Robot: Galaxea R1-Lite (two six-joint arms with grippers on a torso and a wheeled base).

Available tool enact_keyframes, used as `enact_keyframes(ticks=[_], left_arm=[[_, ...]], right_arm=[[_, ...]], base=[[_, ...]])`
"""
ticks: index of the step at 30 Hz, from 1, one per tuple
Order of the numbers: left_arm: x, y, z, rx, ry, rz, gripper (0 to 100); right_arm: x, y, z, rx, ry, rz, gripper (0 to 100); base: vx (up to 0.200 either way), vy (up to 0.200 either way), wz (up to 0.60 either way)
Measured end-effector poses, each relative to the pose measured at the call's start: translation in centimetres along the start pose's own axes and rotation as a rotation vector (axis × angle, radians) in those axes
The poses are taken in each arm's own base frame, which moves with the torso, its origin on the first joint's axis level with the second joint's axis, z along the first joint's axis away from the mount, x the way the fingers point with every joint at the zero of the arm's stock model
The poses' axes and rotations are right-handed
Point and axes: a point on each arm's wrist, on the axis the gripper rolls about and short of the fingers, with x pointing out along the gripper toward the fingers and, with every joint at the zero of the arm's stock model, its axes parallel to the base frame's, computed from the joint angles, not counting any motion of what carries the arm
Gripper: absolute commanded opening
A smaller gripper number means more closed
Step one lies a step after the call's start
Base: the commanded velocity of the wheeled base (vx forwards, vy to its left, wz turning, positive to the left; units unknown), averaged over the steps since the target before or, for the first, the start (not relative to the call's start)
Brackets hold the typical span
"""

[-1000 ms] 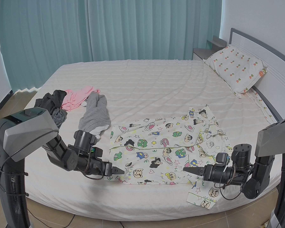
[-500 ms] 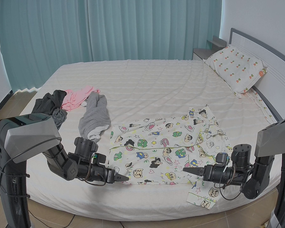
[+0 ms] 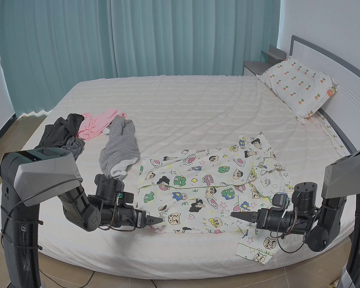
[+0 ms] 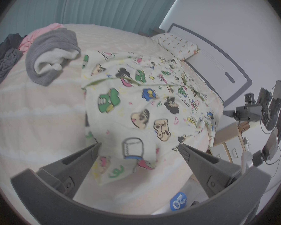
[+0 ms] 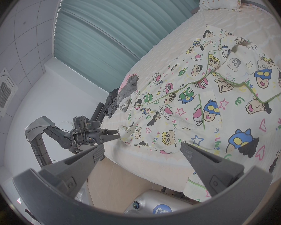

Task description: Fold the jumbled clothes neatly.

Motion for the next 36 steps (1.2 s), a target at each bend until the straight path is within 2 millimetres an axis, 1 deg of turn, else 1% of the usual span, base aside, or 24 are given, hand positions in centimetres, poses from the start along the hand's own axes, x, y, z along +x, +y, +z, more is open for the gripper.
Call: enact_keyframes(ticks=[7,13,18,26,32,36], left_arm=[[-0.1,0.6,-0.7,-0.028,0.021,0.014,0],[-1.7,1.3,-1.6,-0.061,0.034,0.037,0],[-2.8,1.1,-2.3,-0.071,0.053,0.043,0],[-3.9,1.2,-2.8,-0.084,0.067,0.057,0],[-4.5,2.2,-3.1,-0.085,0.082,0.095,0],[-5.3,3.1,-4.0,-0.05,0.163,0.115,0]], right_arm=[[0.0,0.0,0.0,0.0,0.0,0.0,100],[-0.1,-0.1,0.0,0.002,-0.001,-0.002,100],[-0.1,-0.1,0.1,0.003,-0.003,-0.004,100],[-0.3,-0.5,0.3,0.003,-0.013,-0.014,100],[-0.3,-0.6,0.3,0.006,-0.016,-0.017,100],[-0.3,-0.7,0.3,0.006,-0.016,-0.019,100]], base=[[0.0,0.0,0.0],[0.0,0.0,0.0],[0.0,0.0,0.0],[0.0,0.0,0.0],[0.0,0.0,0.0],[0.0,0.0,0.0]])
